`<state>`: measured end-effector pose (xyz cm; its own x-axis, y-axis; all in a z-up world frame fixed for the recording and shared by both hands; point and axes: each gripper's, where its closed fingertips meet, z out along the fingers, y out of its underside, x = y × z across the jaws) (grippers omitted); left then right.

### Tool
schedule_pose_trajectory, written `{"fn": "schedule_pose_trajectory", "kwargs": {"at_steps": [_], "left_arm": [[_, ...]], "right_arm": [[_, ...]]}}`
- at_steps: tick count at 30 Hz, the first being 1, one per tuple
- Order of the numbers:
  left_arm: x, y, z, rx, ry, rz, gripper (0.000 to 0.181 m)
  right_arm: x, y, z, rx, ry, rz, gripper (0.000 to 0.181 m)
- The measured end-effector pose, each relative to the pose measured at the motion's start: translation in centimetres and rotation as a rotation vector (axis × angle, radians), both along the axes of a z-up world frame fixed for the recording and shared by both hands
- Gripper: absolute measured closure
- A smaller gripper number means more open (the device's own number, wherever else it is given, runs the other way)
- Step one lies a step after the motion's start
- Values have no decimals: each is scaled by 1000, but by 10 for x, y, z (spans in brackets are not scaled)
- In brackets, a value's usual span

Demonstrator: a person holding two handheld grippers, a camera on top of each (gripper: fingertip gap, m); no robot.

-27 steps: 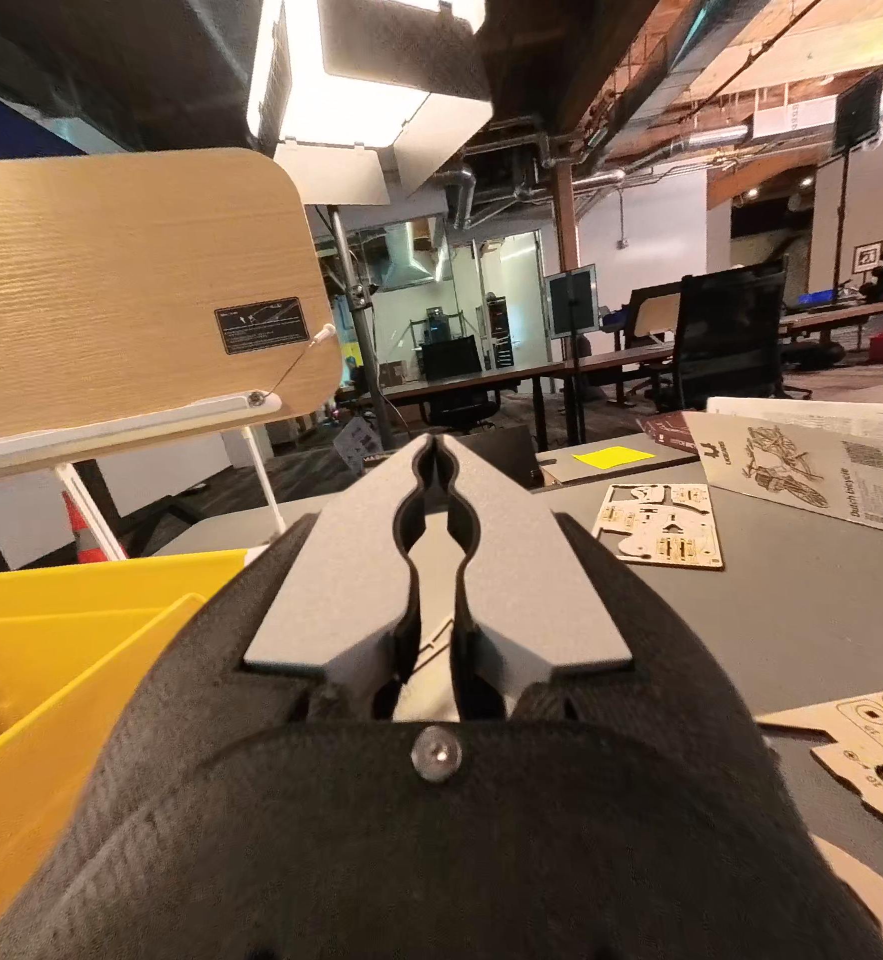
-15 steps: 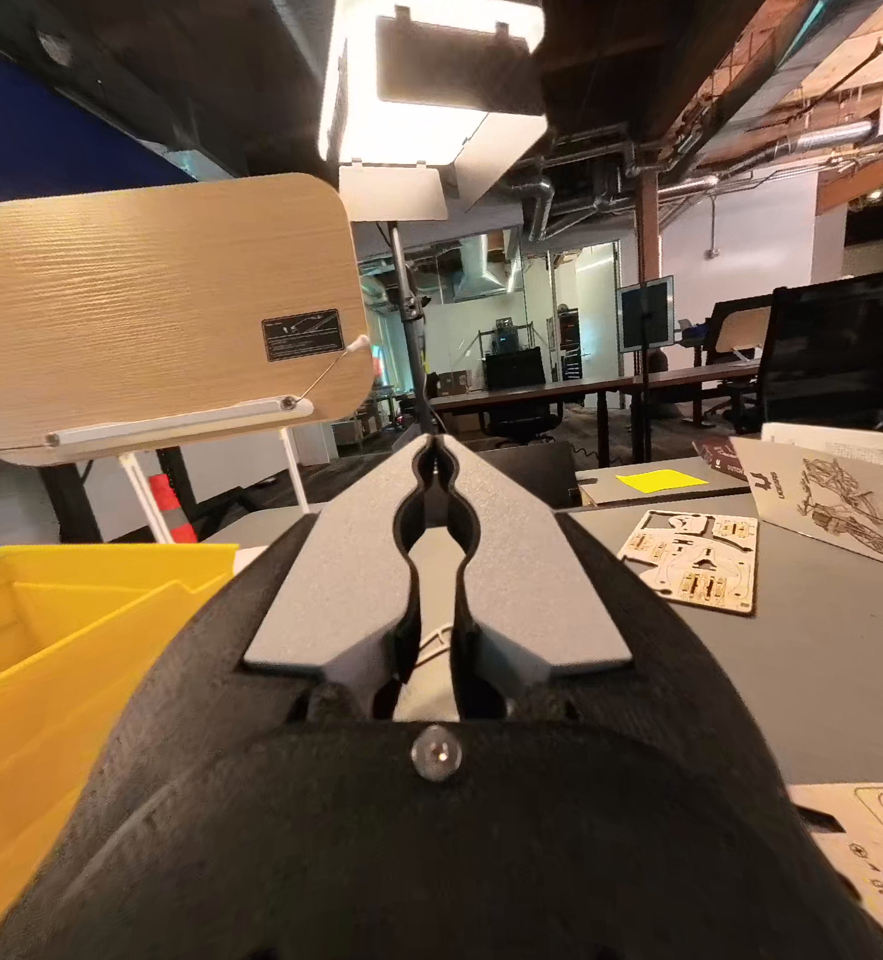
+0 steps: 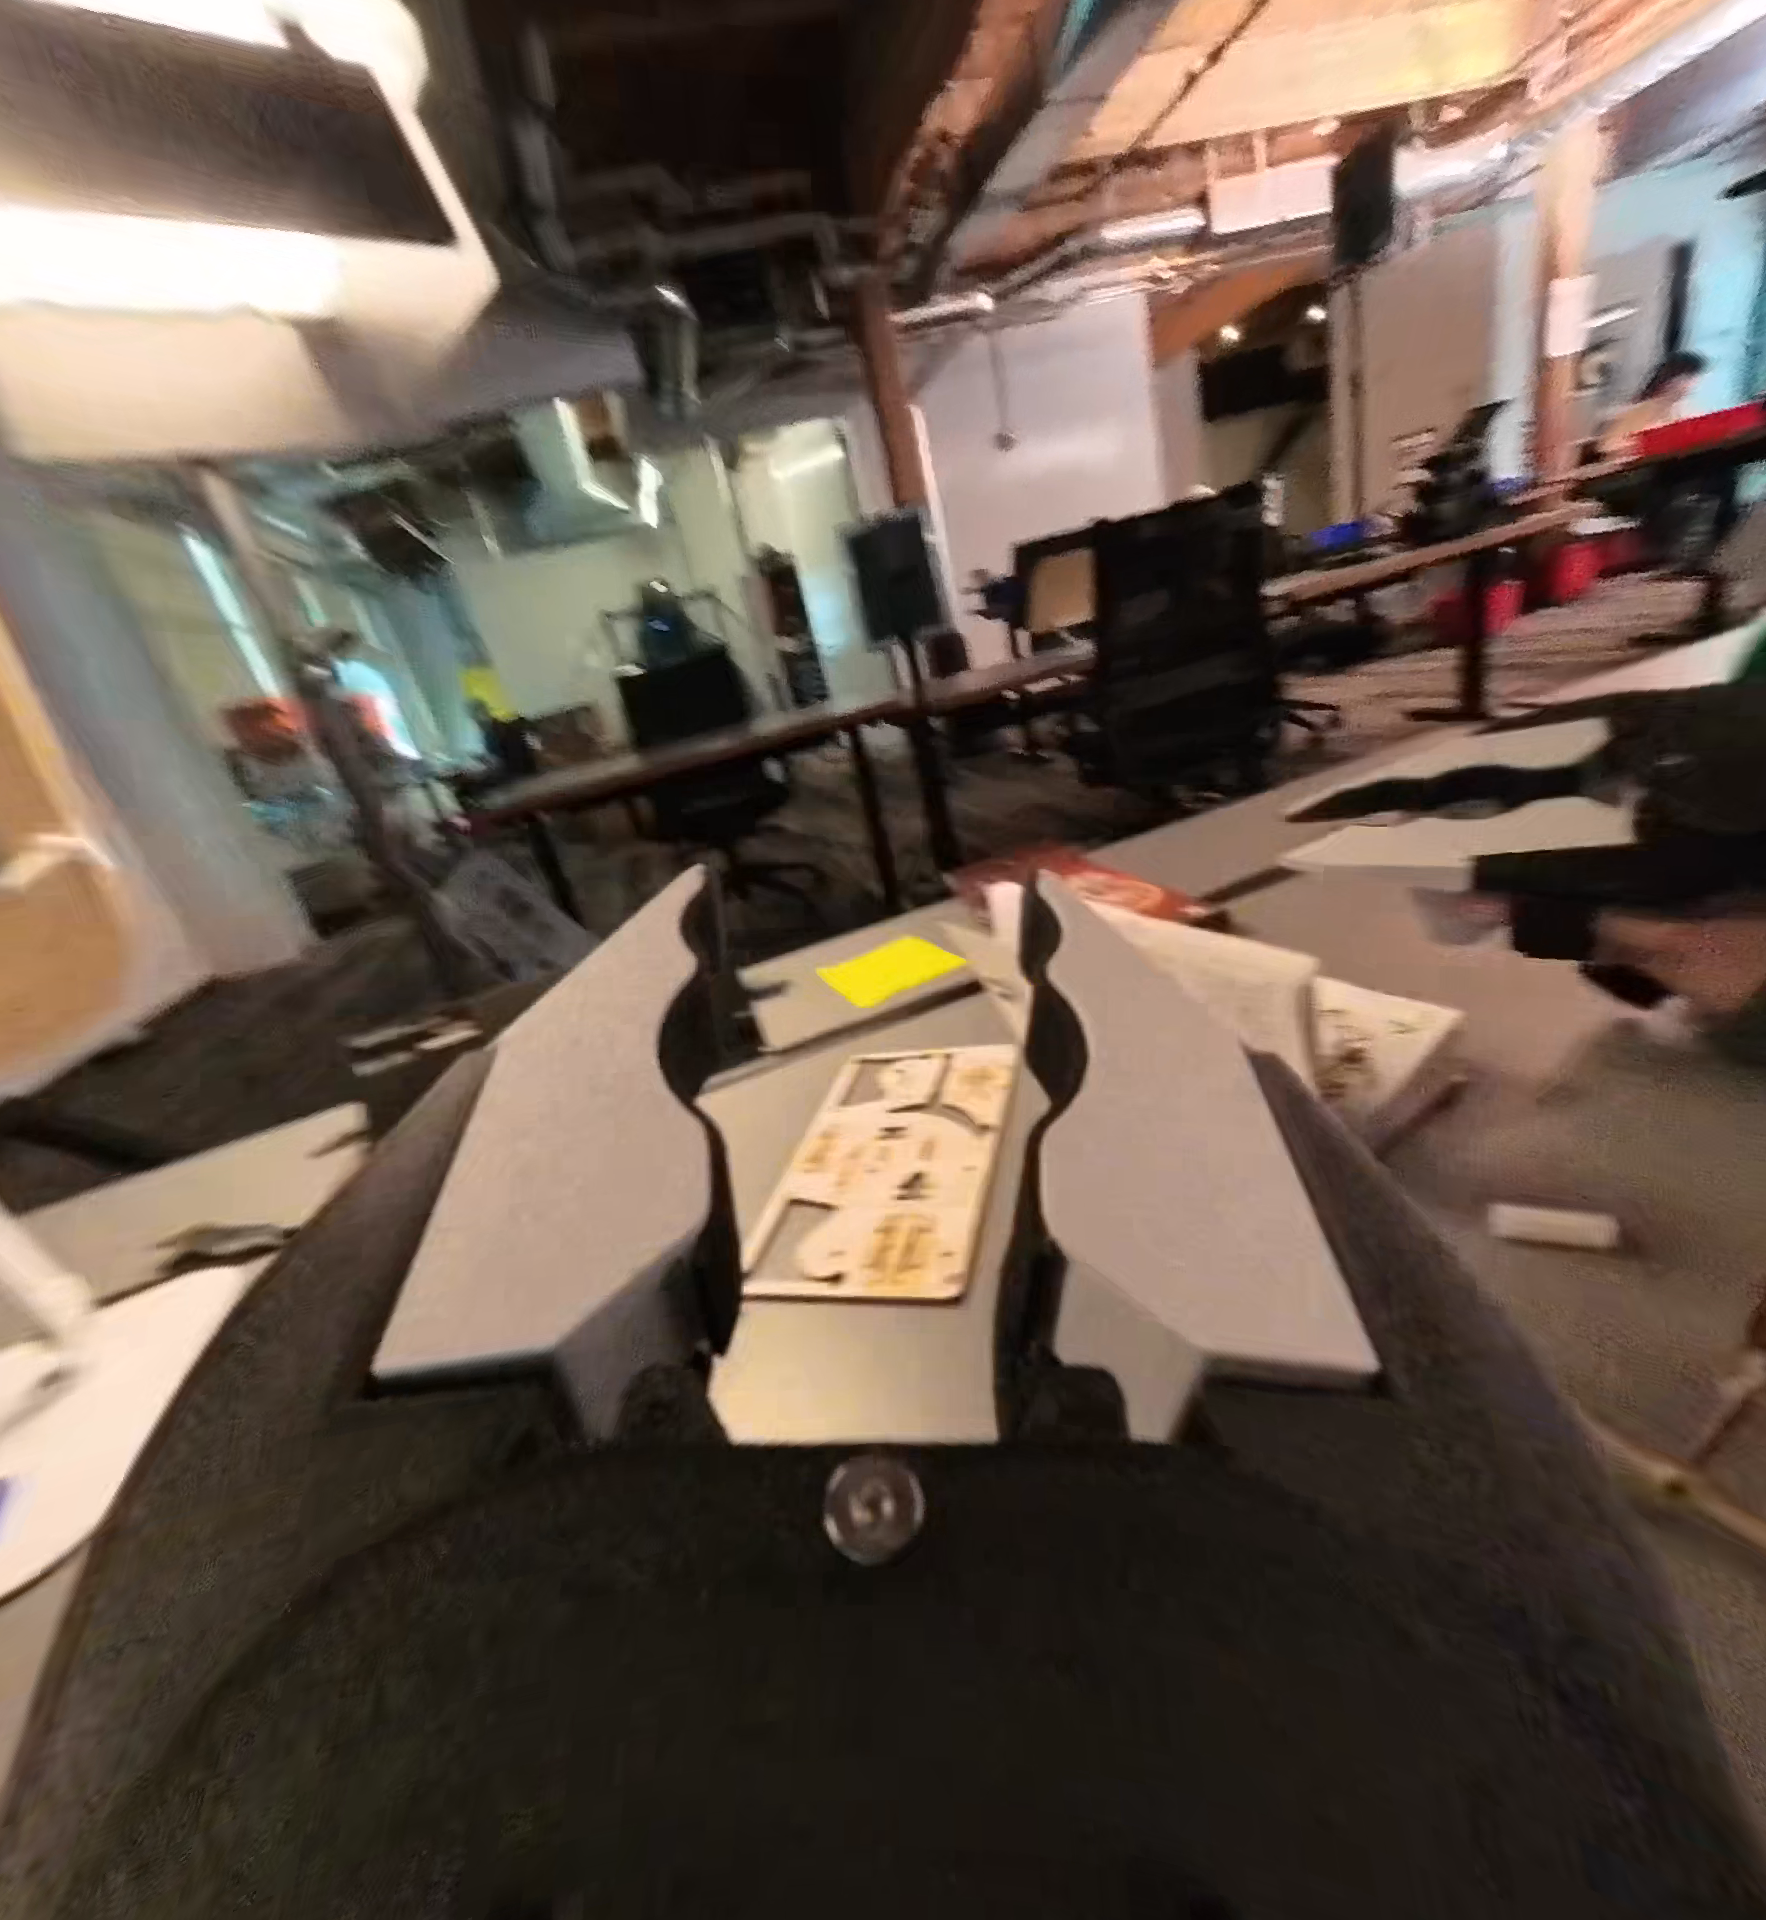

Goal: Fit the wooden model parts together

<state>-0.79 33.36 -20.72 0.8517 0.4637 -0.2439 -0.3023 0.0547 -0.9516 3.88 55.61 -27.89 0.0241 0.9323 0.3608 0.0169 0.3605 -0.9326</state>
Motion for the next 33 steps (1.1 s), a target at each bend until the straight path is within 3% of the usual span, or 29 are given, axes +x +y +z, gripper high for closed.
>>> {"fn": "schedule_pose_trajectory", "kwargs": {"at_steps": [2, 5, 9, 11, 14, 16, 18, 24, 28, 33], "left_arm": [[17, 48, -9, -66, -102, -111, 112], [23, 102, -21, -165, -196, -157, 106], [29, 148, -40, -318, -269, -165, 91], [23, 160, -56, -425, -279, -105, 73], [-1, 156, -88, -594, -296, 48, 68], [-17, 141, -101, -632, -282, 133, 85], [-20, 129, -113, -620, -356, 111, 106], [-16, 111, -148, -632, -515, -7, 132], [-9, 108, -146, -607, -512, -32, 134], [-9, 107, -148, -651, -391, 10, 134]], "right_arm": [[3, 7, 5, -38, 36, -21, 153], [4, 9, 7, -51, 47, -33, 152], [3, 8, 4, -37, 29, -33, 152], [3, 7, 3, -32, 26, -29, 152], [3, 4, 2, -21, 16, -18, 153], [2, 1, 0, -1, 6, -11, 154], [0, -1, -2, 25, -11, -11, 154], [-4, -3, -13, 33, -75, -4, 157], [-1, 18, -13, 65, -95, -157, 167], [-1, 21, -18, 56, -126, -177, 167]]}}
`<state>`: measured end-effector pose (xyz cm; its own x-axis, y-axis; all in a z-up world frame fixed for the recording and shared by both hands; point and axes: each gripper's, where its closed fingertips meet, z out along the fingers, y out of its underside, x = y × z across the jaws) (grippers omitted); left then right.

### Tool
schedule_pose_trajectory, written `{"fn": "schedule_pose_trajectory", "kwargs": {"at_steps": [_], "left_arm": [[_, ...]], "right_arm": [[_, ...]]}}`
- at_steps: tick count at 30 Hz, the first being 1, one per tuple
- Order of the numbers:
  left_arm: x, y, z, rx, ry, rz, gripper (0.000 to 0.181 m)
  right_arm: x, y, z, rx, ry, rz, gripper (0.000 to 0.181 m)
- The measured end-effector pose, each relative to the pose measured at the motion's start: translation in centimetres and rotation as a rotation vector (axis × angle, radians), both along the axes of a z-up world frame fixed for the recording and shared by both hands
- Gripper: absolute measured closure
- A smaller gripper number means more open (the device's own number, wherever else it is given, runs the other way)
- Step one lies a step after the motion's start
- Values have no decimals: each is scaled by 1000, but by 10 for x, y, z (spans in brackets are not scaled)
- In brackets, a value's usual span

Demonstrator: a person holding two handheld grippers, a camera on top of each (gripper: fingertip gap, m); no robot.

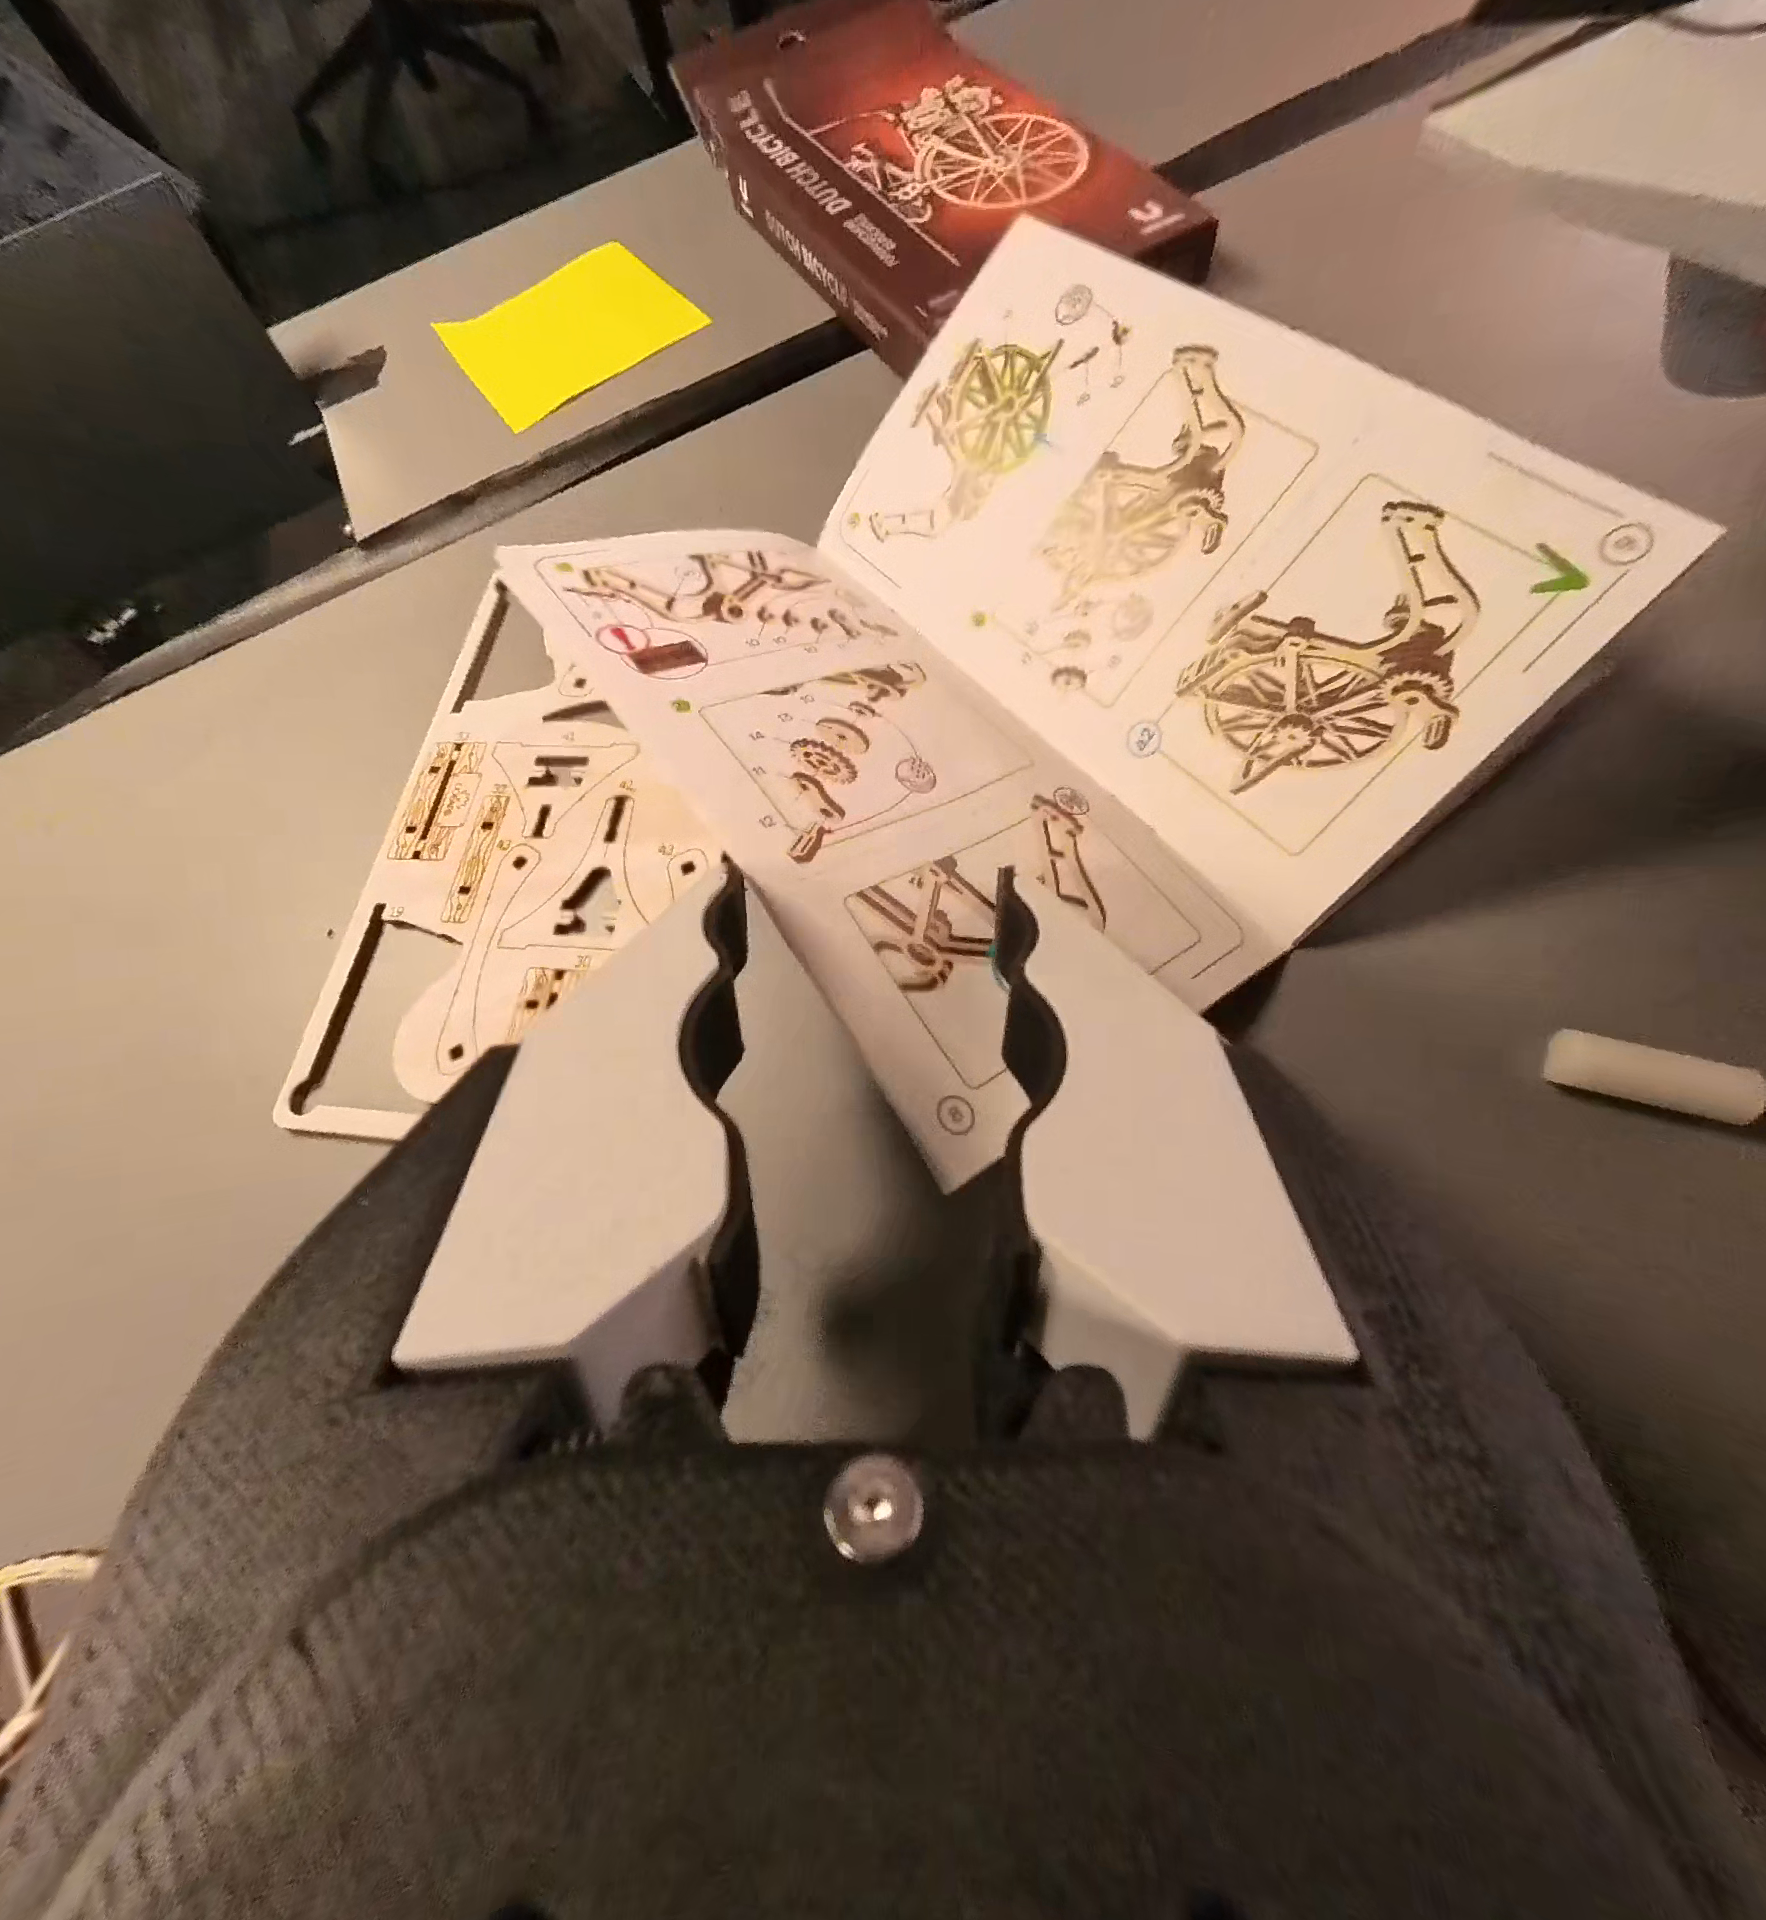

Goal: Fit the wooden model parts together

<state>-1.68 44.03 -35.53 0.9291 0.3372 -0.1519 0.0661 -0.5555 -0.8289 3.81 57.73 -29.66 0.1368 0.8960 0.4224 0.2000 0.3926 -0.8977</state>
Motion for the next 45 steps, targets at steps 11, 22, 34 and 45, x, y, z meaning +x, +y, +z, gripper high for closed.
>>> {"fn": "schedule_pose_trajectory", "kwargs": {"at_steps": [11, 22, 34, 45], "left_arm": [[5, 1, -2, 9, -54, -37, 125], [8, 2, -8, -34, -48, -61, 117], [8, 3, -8, -30, -64, -62, 117], [26, 7, -4, -9, -59, -181, 92]], "right_arm": [[2, -15, -2, 4, -7, 95, 172], [-1, -17, -17, 64, -103, 87, 176], [-3, -40, -21, 104, -126, 205, 177], [-2, -76, -22, 109, -117, 390, 155]]}}
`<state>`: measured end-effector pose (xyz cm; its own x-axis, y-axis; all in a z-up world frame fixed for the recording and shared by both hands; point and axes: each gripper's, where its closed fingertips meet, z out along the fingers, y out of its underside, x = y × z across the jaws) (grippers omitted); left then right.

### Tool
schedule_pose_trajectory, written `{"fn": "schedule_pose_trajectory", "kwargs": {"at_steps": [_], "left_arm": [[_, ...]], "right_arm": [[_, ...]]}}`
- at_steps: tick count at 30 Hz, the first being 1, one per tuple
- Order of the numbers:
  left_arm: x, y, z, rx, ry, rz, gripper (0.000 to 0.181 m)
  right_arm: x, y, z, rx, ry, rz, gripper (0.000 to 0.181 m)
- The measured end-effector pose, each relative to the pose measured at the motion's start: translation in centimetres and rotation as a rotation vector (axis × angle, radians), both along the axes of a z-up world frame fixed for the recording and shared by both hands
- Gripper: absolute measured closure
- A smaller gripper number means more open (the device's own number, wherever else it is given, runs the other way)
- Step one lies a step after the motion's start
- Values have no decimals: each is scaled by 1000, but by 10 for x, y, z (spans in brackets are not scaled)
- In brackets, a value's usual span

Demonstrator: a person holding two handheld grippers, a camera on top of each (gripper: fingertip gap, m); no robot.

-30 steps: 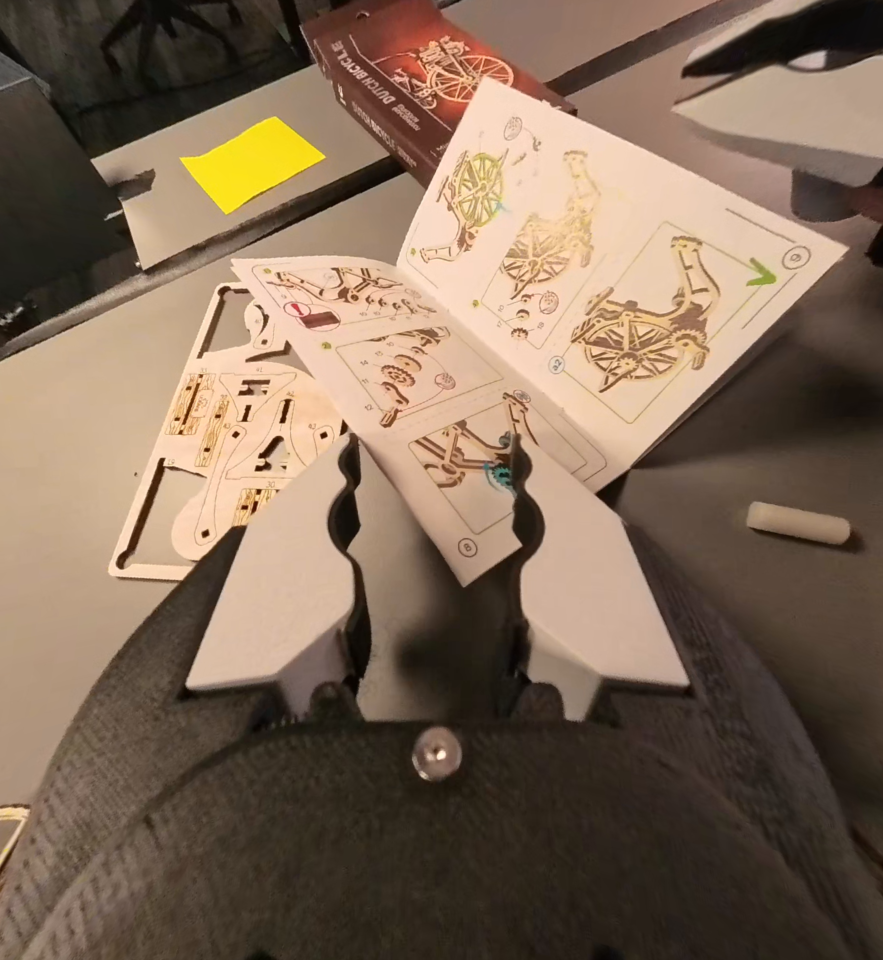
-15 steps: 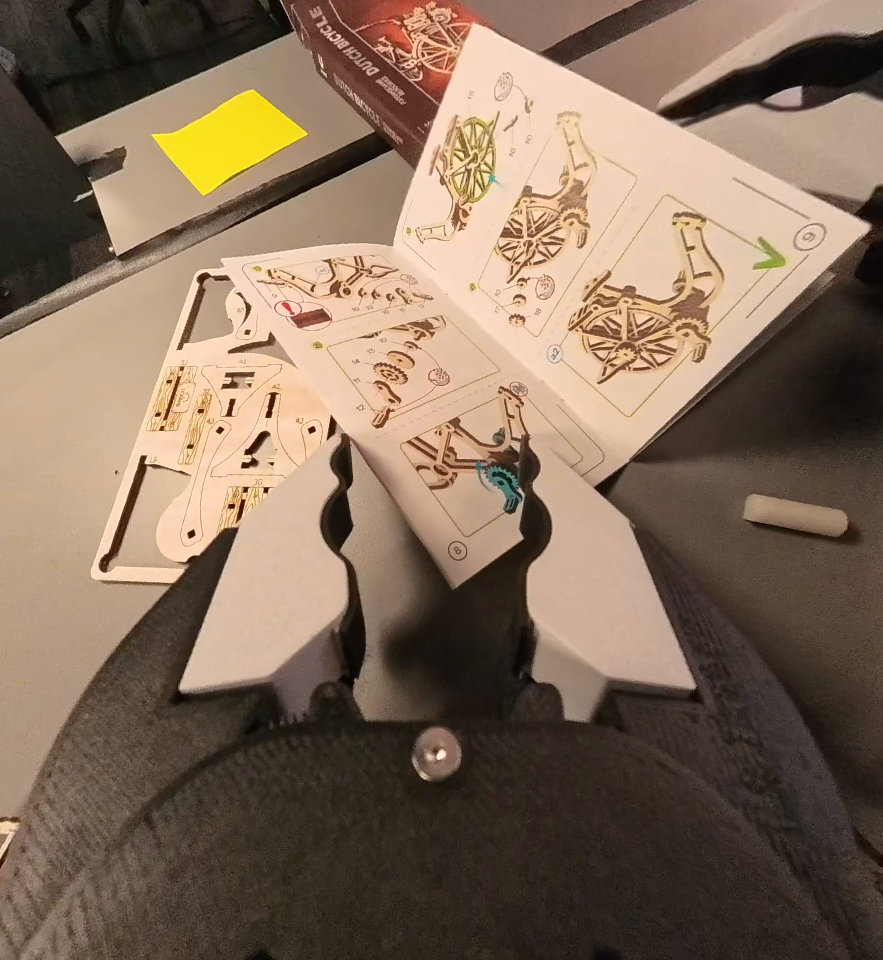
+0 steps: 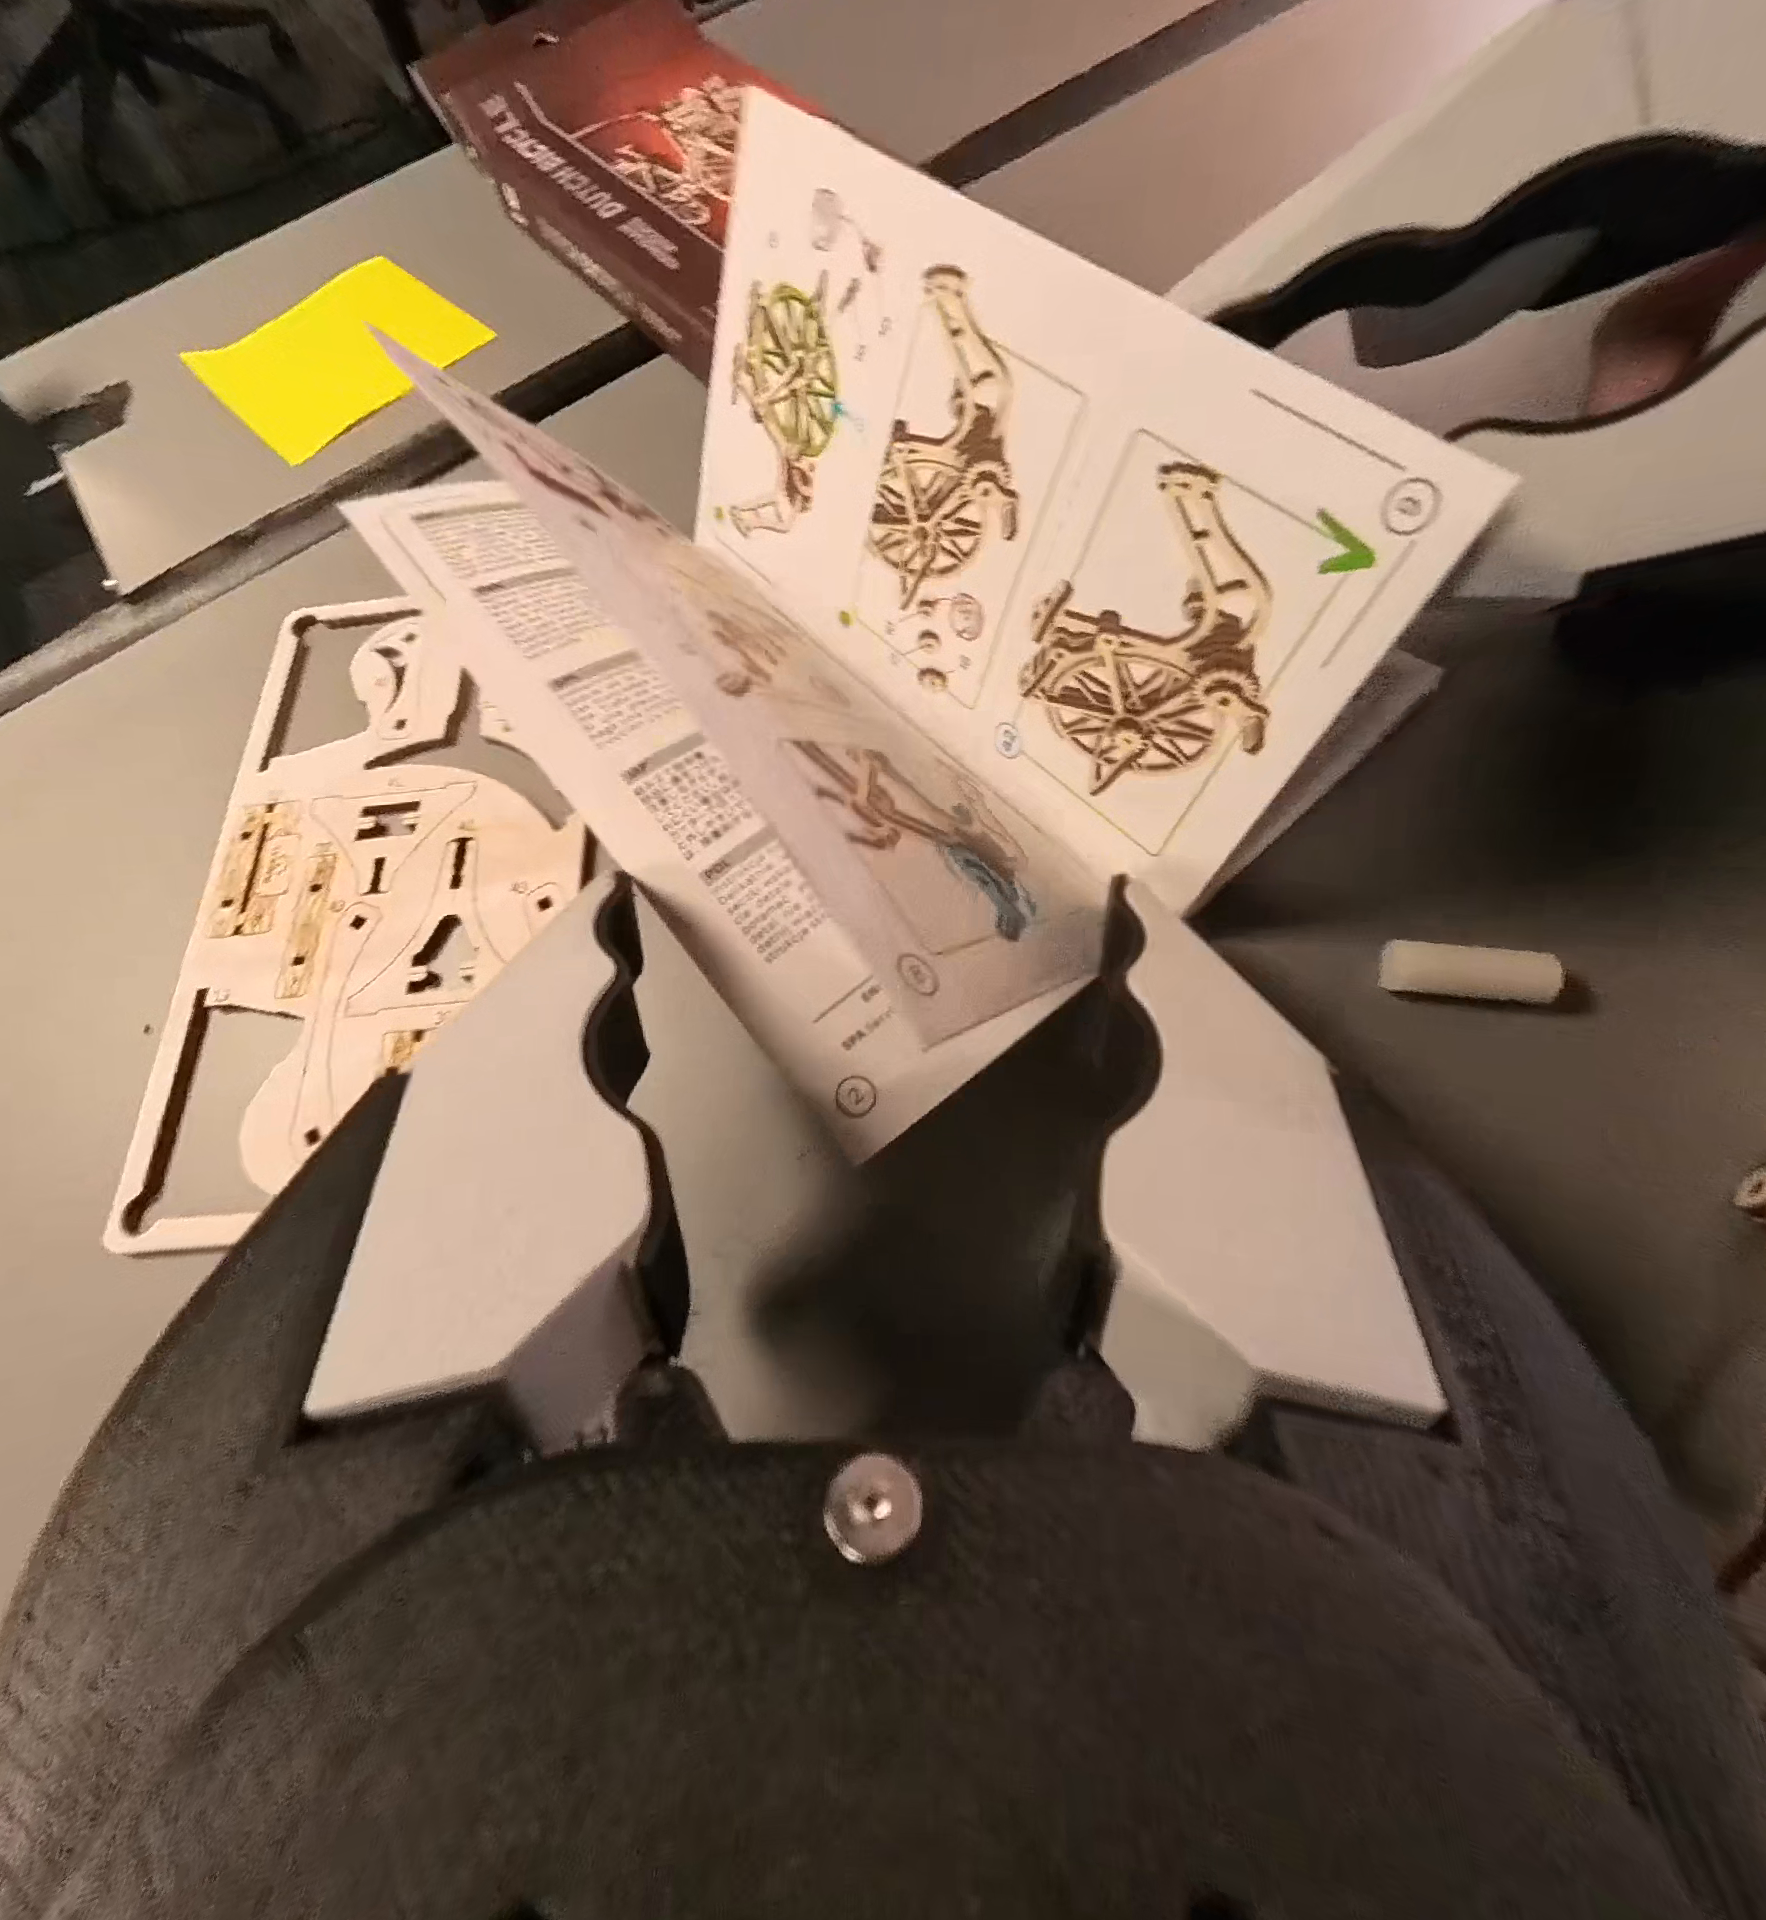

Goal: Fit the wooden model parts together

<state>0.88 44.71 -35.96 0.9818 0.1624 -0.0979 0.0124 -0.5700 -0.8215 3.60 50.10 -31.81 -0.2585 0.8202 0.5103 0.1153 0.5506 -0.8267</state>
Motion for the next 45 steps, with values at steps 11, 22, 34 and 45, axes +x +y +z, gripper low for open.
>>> {"fn": "schedule_pose_trajectory", "kwargs": {"at_steps": [11, 22, 34, 45], "left_arm": [[35, 9, 14, 108, -216, -178, 85], [36, 7, 43, 326, -471, -189, 108], [62, 14, 38, 255, -279, -261, 115], [53, 10, 51, 341, -316, -247, 179]], "right_arm": [[1, -25, -10, 89, -23, 119, 151], [3, -37, -28, 209, -81, 178, 160], [3, -39, -6, 234, 65, 161, 154], [1, -36, -9, 248, 57, 145, 152]]}}
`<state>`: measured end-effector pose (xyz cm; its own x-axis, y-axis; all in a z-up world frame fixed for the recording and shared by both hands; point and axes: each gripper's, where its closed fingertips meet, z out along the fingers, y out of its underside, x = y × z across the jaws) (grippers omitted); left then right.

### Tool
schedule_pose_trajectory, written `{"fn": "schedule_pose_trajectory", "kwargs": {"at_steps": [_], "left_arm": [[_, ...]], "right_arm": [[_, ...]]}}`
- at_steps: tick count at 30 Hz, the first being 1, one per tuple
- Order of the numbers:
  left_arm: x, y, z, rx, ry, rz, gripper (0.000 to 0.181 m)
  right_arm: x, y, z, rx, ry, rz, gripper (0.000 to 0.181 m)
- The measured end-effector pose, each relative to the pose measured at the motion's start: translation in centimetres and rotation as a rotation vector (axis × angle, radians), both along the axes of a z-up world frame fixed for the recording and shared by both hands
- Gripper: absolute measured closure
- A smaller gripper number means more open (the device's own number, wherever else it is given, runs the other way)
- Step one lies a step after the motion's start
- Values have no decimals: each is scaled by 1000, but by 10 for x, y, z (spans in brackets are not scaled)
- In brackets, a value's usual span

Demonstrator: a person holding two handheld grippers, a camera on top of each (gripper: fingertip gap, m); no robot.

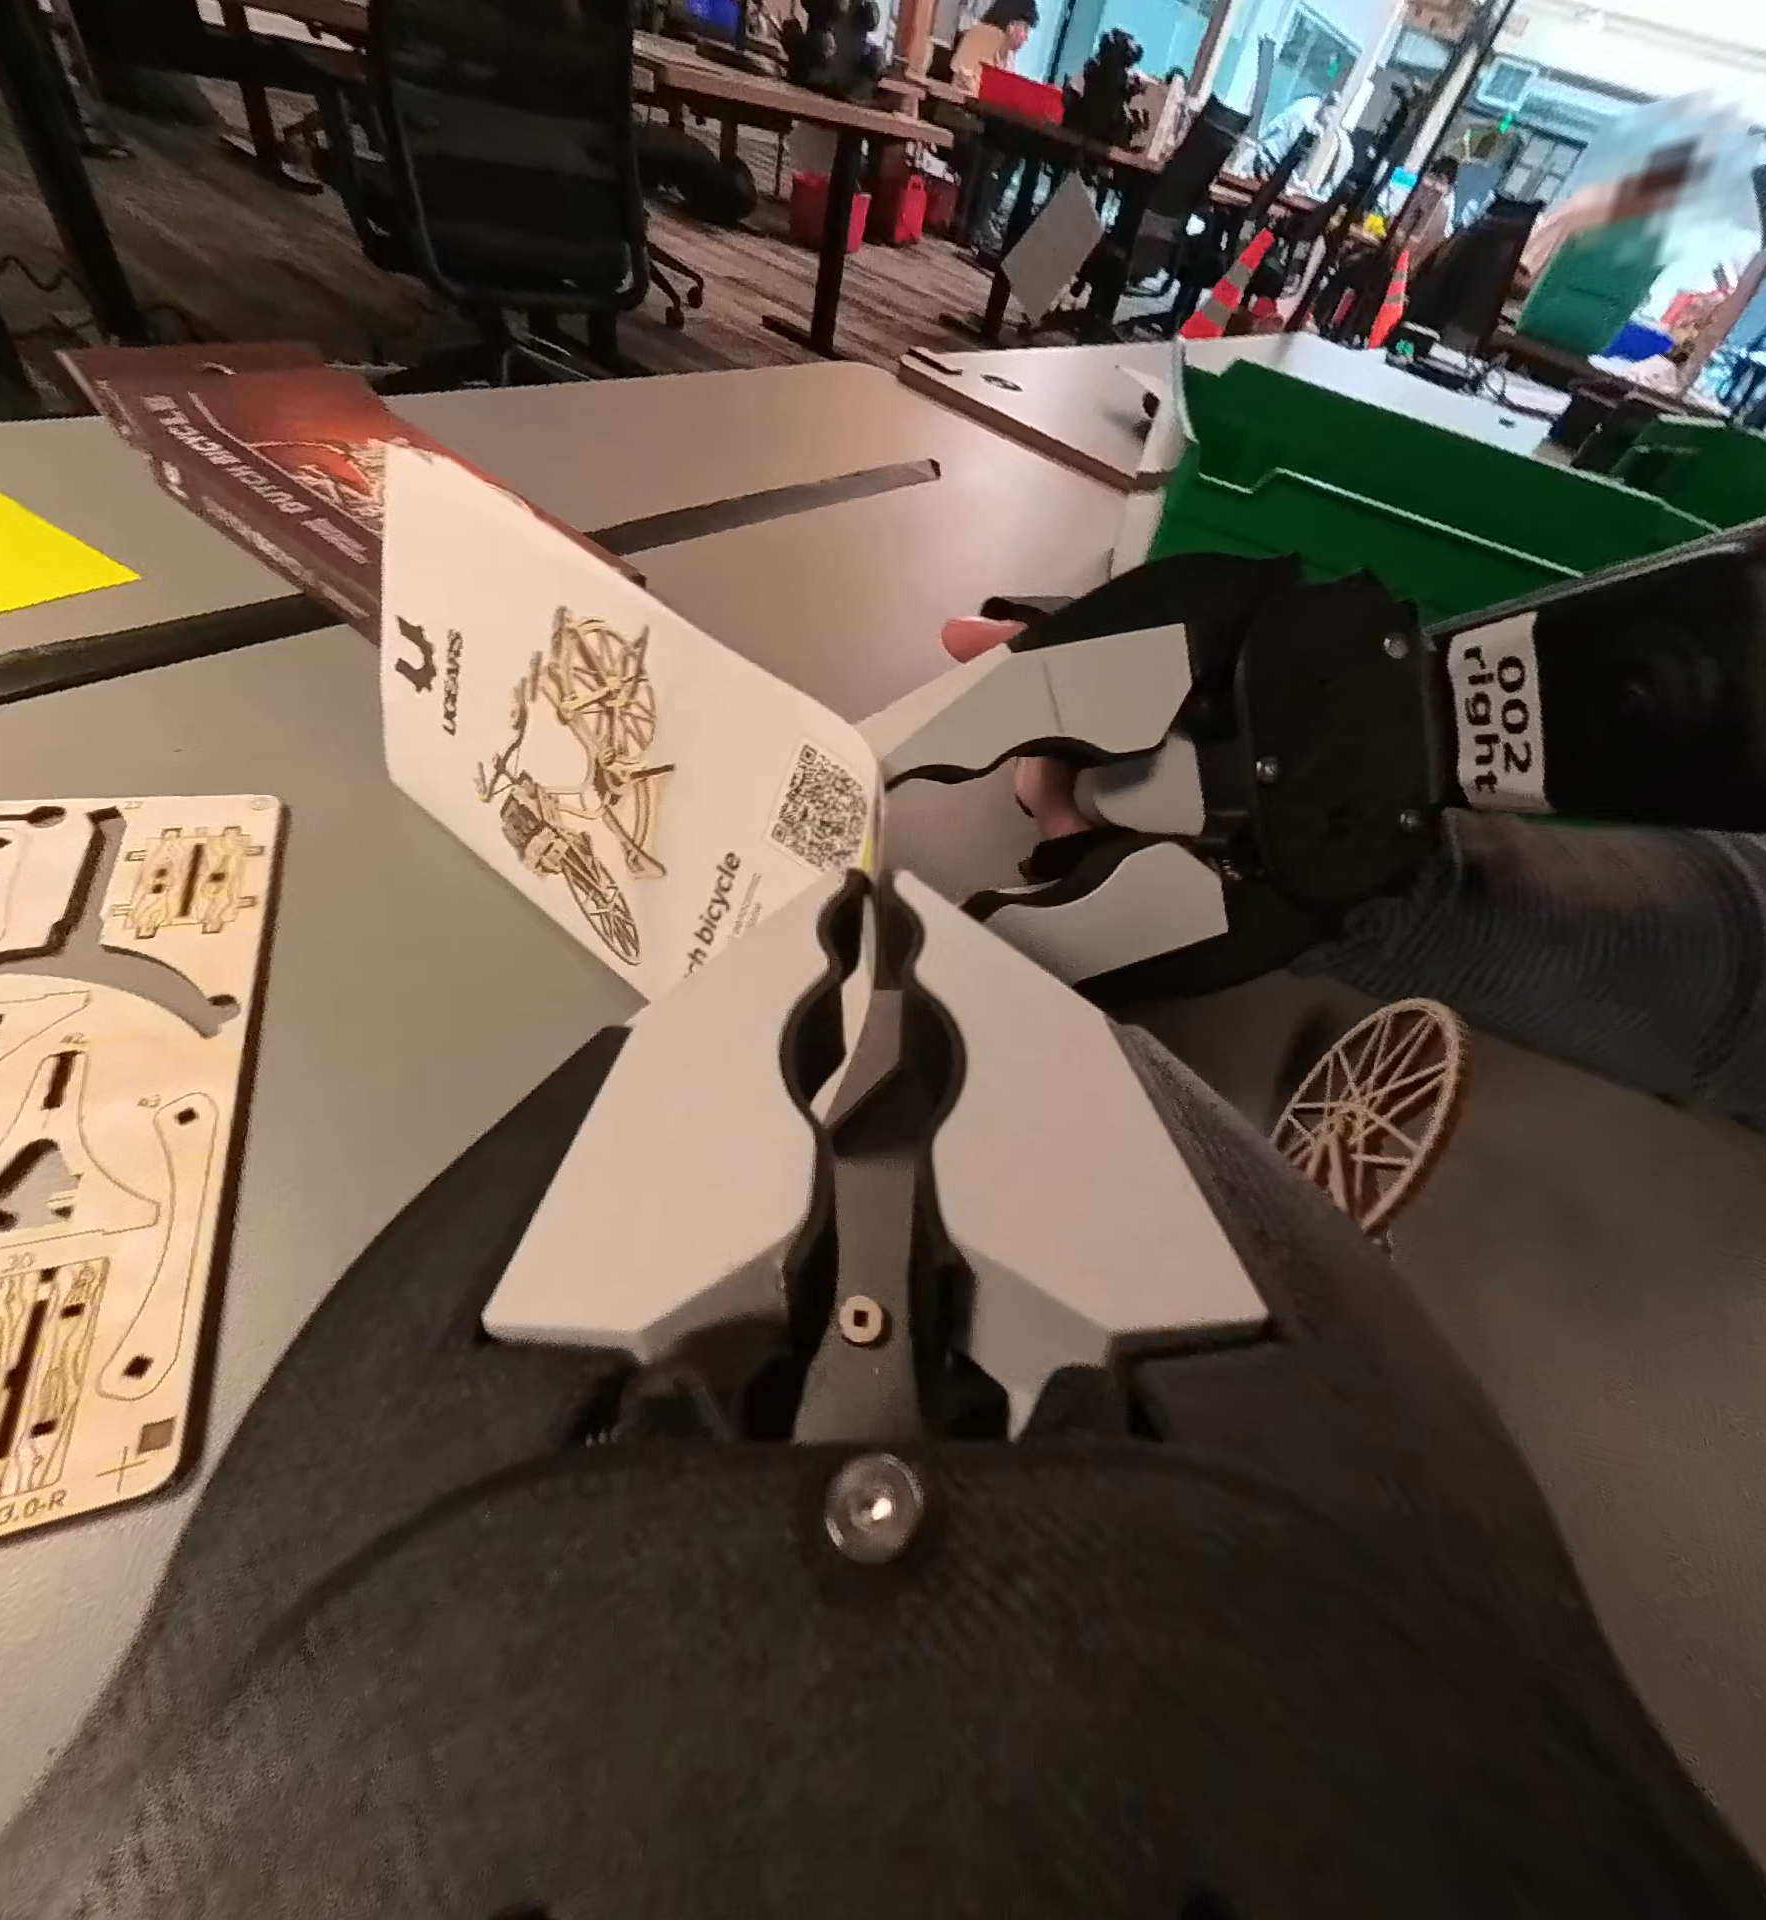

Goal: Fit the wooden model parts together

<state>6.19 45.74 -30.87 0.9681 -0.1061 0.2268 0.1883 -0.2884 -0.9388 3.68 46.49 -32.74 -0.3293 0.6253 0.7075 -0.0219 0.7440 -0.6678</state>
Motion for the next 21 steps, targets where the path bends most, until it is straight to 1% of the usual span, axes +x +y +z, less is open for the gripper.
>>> {"fn": "schedule_pose_trajectory", "kwargs": {"at_steps": [3, 7, 11, 13, 17, 20, 21], "left_arm": [[-7, 0, -1, -1, -30, 27, 181], [-3, 0, -1, 5, -75, -2, 181], [4, 1, 8, 68, -93, -44, 181], [4, 1, 13, 106, -82, -43, 181], [-1, 4, 12, 115, -70, -1, 181], [-16, 5, 3, 58, -113, 95, 181], [-21, 4, 1, 45, -140, 125, 181]], "right_arm": [[0, 1, 0, 1, -1, -6, 152], [0, 2, 2, 3, 9, -17, 152], [-2, 11, 8, 12, 46, -71, 154], [-4, 21, 8, 21, 48, -128, 156], [-8, 36, -9, -12, -67, -211, 157], [-8, 43, -28, -36, -196, -256, 161], [-8, 43, -31, -27, -214, -263, 166]]}}
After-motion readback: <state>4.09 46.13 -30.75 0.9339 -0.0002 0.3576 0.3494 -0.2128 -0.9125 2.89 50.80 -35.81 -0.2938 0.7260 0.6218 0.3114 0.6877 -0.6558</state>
